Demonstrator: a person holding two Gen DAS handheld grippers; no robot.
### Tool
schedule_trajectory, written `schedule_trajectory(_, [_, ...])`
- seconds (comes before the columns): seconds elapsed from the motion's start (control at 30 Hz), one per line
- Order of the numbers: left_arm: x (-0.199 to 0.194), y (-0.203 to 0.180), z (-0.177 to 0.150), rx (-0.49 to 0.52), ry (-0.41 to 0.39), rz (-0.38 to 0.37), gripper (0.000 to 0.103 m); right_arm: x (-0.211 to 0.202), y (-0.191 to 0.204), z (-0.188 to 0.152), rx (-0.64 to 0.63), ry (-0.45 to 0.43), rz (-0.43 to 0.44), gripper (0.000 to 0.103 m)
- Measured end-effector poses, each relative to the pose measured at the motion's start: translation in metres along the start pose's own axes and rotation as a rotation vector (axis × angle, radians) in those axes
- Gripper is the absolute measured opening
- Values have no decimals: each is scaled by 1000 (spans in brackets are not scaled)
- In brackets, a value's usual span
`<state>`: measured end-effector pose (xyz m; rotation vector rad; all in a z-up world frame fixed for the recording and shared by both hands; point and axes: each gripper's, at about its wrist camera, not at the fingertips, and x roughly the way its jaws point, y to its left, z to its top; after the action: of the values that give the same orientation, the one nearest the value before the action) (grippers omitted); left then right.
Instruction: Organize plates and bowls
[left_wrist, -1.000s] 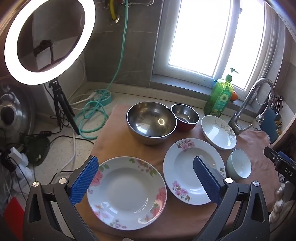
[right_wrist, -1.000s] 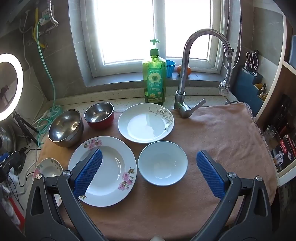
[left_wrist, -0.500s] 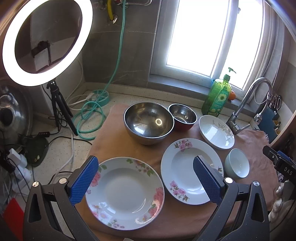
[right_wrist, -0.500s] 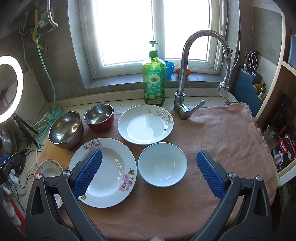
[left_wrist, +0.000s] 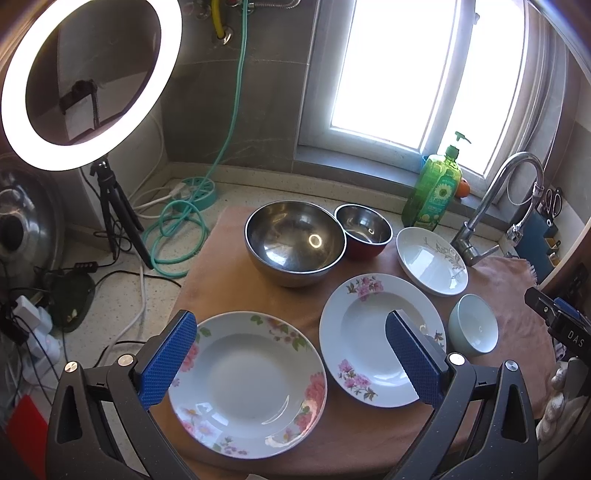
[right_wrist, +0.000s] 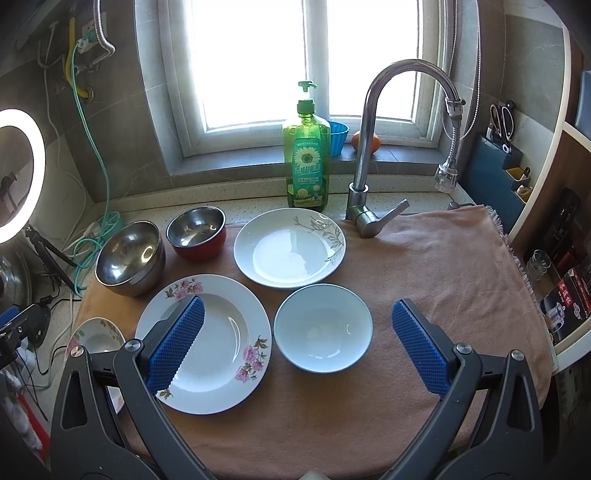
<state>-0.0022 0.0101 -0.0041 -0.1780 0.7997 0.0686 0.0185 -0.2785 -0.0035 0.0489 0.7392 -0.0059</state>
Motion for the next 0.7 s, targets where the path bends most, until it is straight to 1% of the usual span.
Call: schedule_trajectory(0.7, [1,-4,-2,3,3,-1,102,0,-1,-3,-3,6,2,103])
